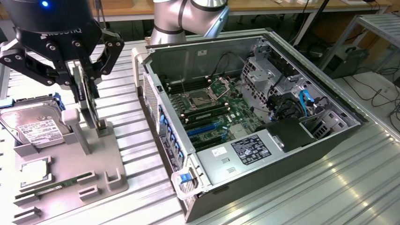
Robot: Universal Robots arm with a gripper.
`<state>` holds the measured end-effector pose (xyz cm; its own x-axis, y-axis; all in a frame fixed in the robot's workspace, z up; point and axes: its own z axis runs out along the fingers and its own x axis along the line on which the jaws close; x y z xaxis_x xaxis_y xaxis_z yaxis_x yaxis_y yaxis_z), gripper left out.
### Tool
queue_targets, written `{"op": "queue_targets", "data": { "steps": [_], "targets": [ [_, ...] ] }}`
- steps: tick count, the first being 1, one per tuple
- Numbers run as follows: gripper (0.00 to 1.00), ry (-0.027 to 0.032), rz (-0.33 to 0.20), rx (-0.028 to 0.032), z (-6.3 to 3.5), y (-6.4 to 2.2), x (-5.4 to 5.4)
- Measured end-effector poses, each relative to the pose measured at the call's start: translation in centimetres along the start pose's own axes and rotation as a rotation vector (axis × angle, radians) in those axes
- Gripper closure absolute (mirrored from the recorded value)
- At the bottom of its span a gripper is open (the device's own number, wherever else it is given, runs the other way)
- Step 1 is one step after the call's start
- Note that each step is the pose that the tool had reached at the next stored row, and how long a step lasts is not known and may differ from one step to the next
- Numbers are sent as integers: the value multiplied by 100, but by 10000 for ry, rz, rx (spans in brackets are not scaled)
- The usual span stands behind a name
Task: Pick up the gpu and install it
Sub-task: 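Pick up the gpu and move the gpu toward the slot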
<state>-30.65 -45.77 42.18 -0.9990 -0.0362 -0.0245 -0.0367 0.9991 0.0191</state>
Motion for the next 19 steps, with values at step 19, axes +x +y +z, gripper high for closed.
{"op": "queue_targets", "data": {
  "steps": [19],
  "targets": [
    [72, 4, 0, 3, -19, -3, -113]
  ]
}}
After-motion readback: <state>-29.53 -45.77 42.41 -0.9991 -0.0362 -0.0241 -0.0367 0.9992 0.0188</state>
